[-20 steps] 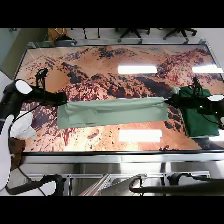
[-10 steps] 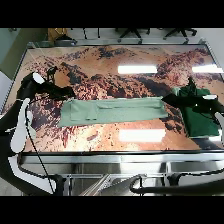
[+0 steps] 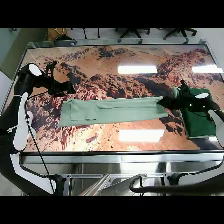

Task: Fold the shirts.

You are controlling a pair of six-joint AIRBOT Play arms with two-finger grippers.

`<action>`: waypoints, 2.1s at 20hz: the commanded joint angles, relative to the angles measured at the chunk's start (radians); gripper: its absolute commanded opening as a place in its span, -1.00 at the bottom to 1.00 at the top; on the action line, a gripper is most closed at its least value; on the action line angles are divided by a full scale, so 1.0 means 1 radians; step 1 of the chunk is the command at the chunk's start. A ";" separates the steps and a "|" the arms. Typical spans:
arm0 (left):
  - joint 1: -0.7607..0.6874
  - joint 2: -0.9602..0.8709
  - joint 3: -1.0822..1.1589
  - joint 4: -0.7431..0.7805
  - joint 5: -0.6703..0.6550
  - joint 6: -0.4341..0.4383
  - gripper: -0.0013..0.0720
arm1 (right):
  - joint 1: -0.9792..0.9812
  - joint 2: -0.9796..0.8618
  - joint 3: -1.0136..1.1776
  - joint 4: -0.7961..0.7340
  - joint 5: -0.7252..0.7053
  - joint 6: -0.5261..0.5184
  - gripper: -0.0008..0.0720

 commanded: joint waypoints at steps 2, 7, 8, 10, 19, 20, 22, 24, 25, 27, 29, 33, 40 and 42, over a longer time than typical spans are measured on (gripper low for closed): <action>-0.070 -0.002 0.007 0.000 -0.003 -0.002 0.82 | 0.050 -0.050 0.000 -0.017 0.003 0.000 -0.88; -0.193 -0.016 0.007 -0.035 0.082 -0.002 -0.91 | 0.042 0.039 0.021 -0.017 0.040 0.001 -0.93; -0.226 -0.036 0.007 -0.095 0.113 -0.001 -0.91 | 0.037 0.065 0.040 -0.017 0.082 0.001 -0.93; -0.298 -0.101 0.007 -0.208 0.174 0.000 -0.91 | 0.032 0.129 0.088 -0.017 0.169 0.004 -0.93; -0.604 -0.426 0.234 -0.391 0.309 -0.012 -0.91 | 0.032 0.318 0.317 -0.017 0.423 0.126 -0.93; -0.615 -0.454 0.273 -0.391 0.301 -0.030 -0.91 | 0.032 0.320 0.322 -0.017 0.432 0.133 -0.93; -0.617 -0.482 0.324 -0.395 0.278 -0.047 -0.91 | 0.032 0.317 0.322 -0.018 0.448 0.136 -0.93; -0.602 -0.460 0.341 -0.430 0.235 -0.033 -0.91 | 0.032 0.315 0.322 -0.020 0.448 0.136 -0.93; -0.581 -0.426 0.340 -0.468 0.203 -0.002 -0.91 | 0.032 0.313 0.322 -0.020 0.448 0.136 -0.93; -0.519 -0.332 0.340 -0.550 0.131 0.080 -0.92 | 0.034 0.313 0.322 -0.019 0.447 0.136 -0.93; -0.428 -0.200 0.340 -0.615 0.051 0.127 -0.92 | 0.045 0.313 0.322 -0.004 0.441 0.148 -0.93; -0.222 0.089 0.325 -0.715 -0.014 0.164 -0.92 | 0.179 0.312 0.322 0.091 0.324 0.161 -0.93; 0.074 0.481 0.139 -0.730 -0.067 0.210 -0.92 | 0.837 0.108 0.322 0.097 -0.397 0.158 -0.90; 0.110 0.547 0.045 -0.730 -0.067 0.240 -0.92 | 1.027 -0.015 0.322 0.097 -0.724 0.158 -0.91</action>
